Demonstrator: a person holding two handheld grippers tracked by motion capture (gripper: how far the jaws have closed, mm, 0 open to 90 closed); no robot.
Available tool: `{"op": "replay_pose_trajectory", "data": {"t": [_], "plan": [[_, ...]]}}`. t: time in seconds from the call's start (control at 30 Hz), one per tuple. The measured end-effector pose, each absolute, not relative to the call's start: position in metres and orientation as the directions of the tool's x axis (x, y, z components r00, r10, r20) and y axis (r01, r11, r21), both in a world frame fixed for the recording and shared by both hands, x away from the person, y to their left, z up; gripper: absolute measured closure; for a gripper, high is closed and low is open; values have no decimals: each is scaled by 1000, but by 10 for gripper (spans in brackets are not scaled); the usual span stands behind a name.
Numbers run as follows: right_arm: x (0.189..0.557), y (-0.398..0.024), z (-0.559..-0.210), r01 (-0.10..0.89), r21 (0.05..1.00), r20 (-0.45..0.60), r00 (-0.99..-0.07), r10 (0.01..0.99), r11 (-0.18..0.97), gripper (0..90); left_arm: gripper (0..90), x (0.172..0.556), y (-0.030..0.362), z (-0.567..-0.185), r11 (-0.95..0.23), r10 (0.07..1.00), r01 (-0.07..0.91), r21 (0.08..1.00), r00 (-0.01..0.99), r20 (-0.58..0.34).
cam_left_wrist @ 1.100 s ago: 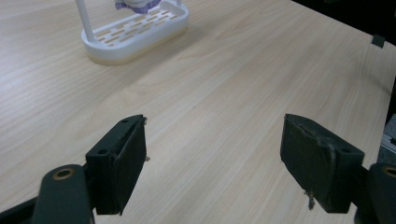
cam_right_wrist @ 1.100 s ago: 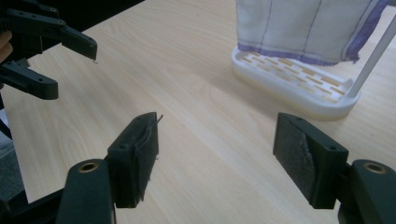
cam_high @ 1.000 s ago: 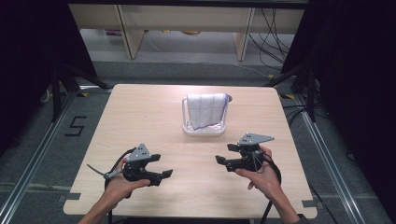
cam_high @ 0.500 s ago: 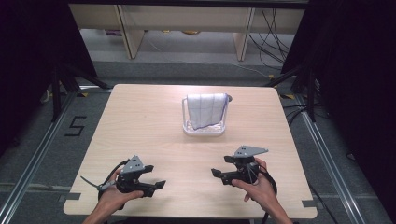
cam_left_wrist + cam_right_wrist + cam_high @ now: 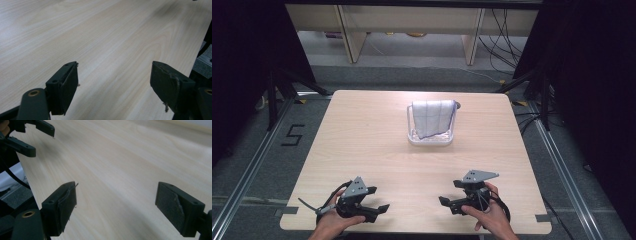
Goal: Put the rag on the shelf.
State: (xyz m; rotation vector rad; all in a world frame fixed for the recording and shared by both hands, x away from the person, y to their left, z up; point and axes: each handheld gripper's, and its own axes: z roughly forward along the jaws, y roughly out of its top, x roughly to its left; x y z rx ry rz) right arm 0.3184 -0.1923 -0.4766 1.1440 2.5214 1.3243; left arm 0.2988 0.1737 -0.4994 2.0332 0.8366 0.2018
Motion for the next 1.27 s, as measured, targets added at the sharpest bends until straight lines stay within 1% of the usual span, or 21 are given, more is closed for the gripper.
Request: {"op": "replay_pose_trajectory", "data": {"t": [0.1, 0.17, 0.2, 0.27, 0.3, 0.33, 0.37, 0.4, 0.43, 0.6, 0.67, 0.73, 0.77, 0.8, 0.83, 0.87, 0.93, 0.97, 1.1, 1.17, 1.27], "plan": [[311, -197, -482, 564, 725, 208, -726, 655, 395, 178, 226, 292, 173, -500, -384, 627, 480, 789, 763, -159], [307, -197, -482, 580, 713, 216, -717, 663, 394, 174, 226, 291, 172, -500, -390, 620, 469, 792, 770, -150], [306, -199, -484, 562, 717, 190, -728, 659, 413, 171, 226, 290, 174, -499, -420, 606, 456, 785, 785, -131], [302, -200, -485, 557, 719, 188, -730, 657, 414, 171, 226, 287, 171, -499, -398, 615, 455, 796, 777, -137], [297, -199, -486, 585, 705, 213, -714, 667, 401, 171, 225, 285, 171, -499, -405, 610, 448, 797, 782, -129], [297, -201, -487, 554, 716, 191, -740, 645, 424, 171, 225, 285, 171, -499, -411, 607, 452, 791, 784, -133], [293, -201, -487, 560, 708, 179, -731, 659, 429, 171, 225, 284, 170, -500, -405, 602, 457, 792, 785, -145], [293, -201, -487, 560, 708, 179, -731, 659, 429, 171, 225, 283, 170, -501, -424, 603, 449, 786, 788, -125], [291, -202, -488, 555, 708, 170, -733, 658, 436, 171, 225, 282, 168, -501, -420, 602, 453, 786, 788, -132], [290, -202, -488, 556, 707, 169, -733, 659, 437, 171, 225, 282, 167, -502, -425, 597, 451, 785, 792, -132], [290, -202, -488, 559, 706, 172, -731, 660, 435, 171, 225, 283, 168, -502, -440, 597, 442, 782, 794, -113], [290, -202, -489, 552, 708, 166, -737, 655, 441, 171, 225, 282, 167, -503, -415, 613, 460, 785, 779, -132], [290, -201, -489, 555, 703, 167, -736, 656, 444, 171, 225, 284, 169, -502, -450, 599, 441, 777, 794, -104], [290, -201, -489, 554, 703, 165, -737, 656, 446, 171, 225, 283, 168, -503, -424, 605, 451, 786, 786, -125], [290, -201, -490, 549, 706, 160, -739, 655, 447, 171, 225, 283, 167, -503, -421, 607, 449, 788, 785, -124], [291, -201, -490, 545, 705, 159, -745, 648, 454, 171, 225, 284, 169, -502, -450, 592, 445, 774, 798, -115], [292, -201, -491, 543, 704, 161, -750, 642, 458, 171, 225, 284, 169, -503, -444, 599, 445, 778, 793, -112], [292, -201, -491, 540, 706, 158, -751, 642, 458, 171, 225, 284, 167, -504, -418, 608, 457, 785, 783, -132], [292, -201, -491, 544, 704, 162, -750, 642, 458, 171, 225, 285, 168, -505, -424, 611, 465, 777, 780, -133], [293, -201, -492, 545, 704, 165, -749, 642, 455, 171, 225, 288, 171, -505, -453, 609, 450, 770, 787, -101], [292, -201, -492, 552, 700, 166, -744, 647, 454, 171, 225, 289, 171, -506, -430, 623, 464, 774, 773, -118]]}}
